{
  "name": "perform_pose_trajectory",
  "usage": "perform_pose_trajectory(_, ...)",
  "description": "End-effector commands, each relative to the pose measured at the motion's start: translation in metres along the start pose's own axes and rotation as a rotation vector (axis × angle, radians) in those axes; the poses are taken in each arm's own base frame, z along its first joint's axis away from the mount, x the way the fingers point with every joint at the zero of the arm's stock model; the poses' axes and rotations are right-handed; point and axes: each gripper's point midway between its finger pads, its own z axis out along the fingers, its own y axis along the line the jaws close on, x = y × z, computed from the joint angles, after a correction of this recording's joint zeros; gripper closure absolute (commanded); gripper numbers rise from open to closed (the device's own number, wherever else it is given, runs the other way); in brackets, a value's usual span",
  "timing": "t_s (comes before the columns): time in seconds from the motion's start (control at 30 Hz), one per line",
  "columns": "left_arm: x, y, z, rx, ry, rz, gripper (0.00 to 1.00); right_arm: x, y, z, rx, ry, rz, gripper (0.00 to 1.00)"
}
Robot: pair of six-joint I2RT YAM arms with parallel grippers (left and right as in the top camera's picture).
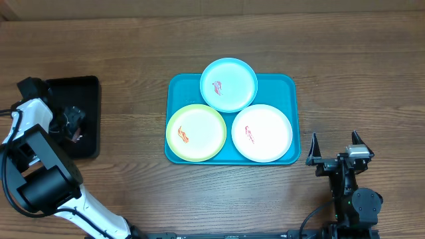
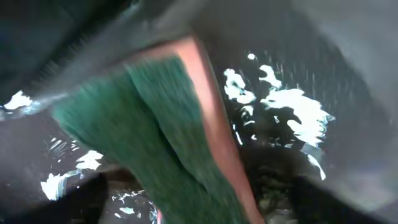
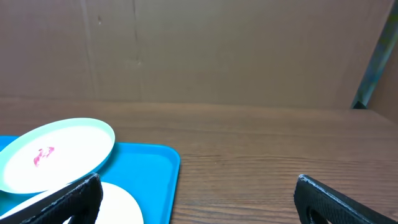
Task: Clean dirty plates on tray and stack at the side
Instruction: 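Grasp the green-and-orange sponge with the left gripper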
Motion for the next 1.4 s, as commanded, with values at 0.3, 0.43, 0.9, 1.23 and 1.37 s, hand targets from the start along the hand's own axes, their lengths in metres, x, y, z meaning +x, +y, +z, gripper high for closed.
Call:
perform_pose_trajectory(0.3,-0.022,0.002,0.002,-0.034,-0.085,-0.009,0.76,0.001,-0.001,0.000,0.006,-0.007,-0.001,0.00)
perform_pose_trajectory(0.43,-0.023,0.002,0.002,-0.033,-0.086,-0.009,0.93,0.001,-0.001,0.000,0.006,-0.007,-0.001,0.00)
perform_pose_trajectory(0.9,-0.028,0.004,0.002,-0.031,-0.104,-0.016,0.00,0.001,-0.001,0.000,0.006,-0.007,-0.001,0.00)
perform_pose_trajectory(1.23,-0.028,0.007,0.003,-0.034,-0.098,-0.023,0.96,0.001,-0.001,0.000,0.006,-0.007,-0.001,0.00)
perform_pose_trajectory(1.37,-0.020,0.009,0.003,-0.044,-0.065,-0.021,0.88,0.001,-0.001,0.000,0.006,-0.007,-0.001,0.00)
